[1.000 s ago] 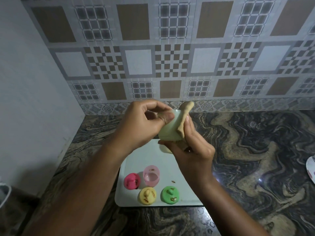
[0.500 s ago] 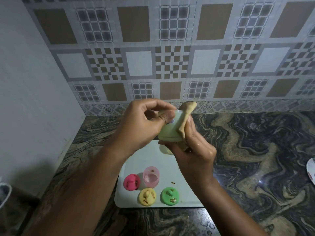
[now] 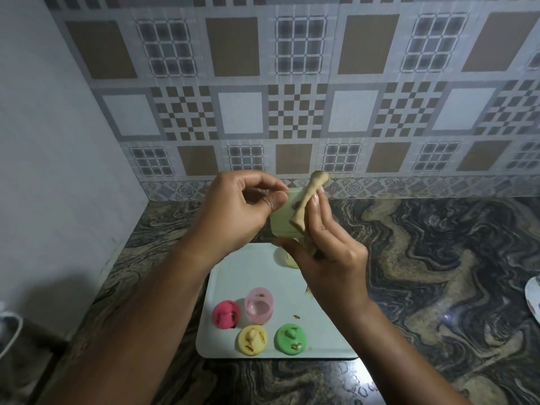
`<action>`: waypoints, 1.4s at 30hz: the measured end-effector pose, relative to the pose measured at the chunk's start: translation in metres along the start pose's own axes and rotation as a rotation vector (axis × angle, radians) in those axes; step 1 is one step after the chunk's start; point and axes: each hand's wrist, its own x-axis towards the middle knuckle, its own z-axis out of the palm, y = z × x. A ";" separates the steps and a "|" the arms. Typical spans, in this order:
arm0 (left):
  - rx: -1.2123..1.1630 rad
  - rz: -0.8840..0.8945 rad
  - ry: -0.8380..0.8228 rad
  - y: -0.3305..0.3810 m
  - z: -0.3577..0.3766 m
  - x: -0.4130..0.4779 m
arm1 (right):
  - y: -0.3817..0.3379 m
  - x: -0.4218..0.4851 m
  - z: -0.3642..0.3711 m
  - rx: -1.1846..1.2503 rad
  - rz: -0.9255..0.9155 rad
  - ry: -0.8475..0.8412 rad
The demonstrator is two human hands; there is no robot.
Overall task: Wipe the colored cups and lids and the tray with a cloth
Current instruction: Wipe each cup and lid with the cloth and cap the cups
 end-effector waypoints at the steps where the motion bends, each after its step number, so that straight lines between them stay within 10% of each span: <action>1: -0.012 -0.010 0.013 0.000 0.000 0.000 | 0.001 0.001 -0.001 0.007 -0.002 -0.007; 13: -0.011 -0.075 0.078 -0.037 0.005 0.005 | 0.018 -0.028 0.009 0.095 0.047 -0.055; 22: 0.072 -0.160 0.070 -0.090 0.015 0.010 | 0.034 -0.030 0.021 0.366 0.668 -0.137; 42: 0.467 -0.297 -0.107 -0.209 0.081 0.043 | 0.127 0.020 0.141 0.138 0.835 -0.338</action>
